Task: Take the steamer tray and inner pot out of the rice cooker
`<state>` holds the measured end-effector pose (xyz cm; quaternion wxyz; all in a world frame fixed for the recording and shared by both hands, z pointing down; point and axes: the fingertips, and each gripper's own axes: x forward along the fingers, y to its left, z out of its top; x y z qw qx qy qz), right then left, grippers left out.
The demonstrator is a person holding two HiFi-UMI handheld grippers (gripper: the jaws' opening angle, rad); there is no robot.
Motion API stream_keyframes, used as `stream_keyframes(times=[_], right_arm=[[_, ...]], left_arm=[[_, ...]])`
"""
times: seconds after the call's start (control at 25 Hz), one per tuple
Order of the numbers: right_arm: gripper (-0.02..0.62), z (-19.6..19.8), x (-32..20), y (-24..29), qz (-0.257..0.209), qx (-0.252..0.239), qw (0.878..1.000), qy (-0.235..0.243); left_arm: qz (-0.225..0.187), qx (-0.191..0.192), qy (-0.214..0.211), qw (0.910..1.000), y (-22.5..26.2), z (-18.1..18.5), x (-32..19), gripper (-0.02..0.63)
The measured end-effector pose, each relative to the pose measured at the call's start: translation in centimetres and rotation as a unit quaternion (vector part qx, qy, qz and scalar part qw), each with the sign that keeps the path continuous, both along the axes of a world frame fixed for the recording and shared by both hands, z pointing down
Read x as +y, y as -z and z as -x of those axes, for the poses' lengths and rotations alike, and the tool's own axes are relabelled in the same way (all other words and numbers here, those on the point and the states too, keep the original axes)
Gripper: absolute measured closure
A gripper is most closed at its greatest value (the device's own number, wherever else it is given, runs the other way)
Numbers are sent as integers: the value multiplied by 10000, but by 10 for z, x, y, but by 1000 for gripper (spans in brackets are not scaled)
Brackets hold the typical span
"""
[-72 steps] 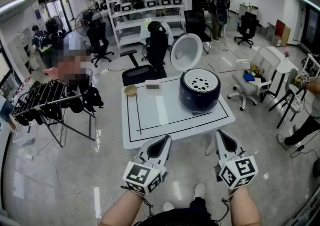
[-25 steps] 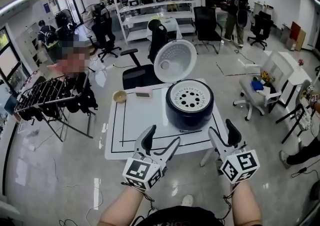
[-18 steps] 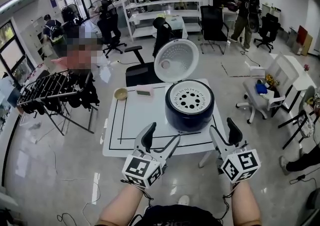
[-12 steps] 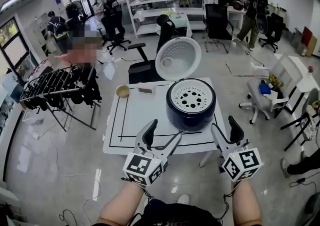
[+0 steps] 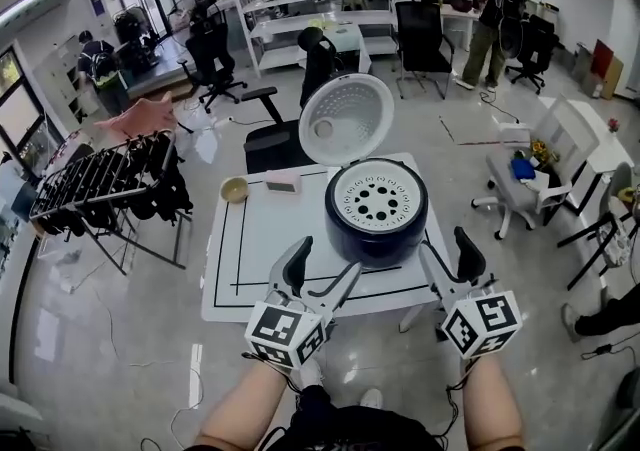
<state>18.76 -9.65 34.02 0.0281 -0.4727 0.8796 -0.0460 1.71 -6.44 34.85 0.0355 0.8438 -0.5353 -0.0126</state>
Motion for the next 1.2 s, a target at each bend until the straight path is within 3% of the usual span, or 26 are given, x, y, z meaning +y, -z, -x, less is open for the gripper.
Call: stream_keyframes(times=[0.76,1.2], right_arm=[[319,58,-74,-22,338,95,9907,-1316],[319,75,-90,-40,580,248,9786,-1961]], left_arm=[[302,-77,-1243,9918,-17,59,-107,241],[544,-367,-1674,9837,-42,66,-136,241]])
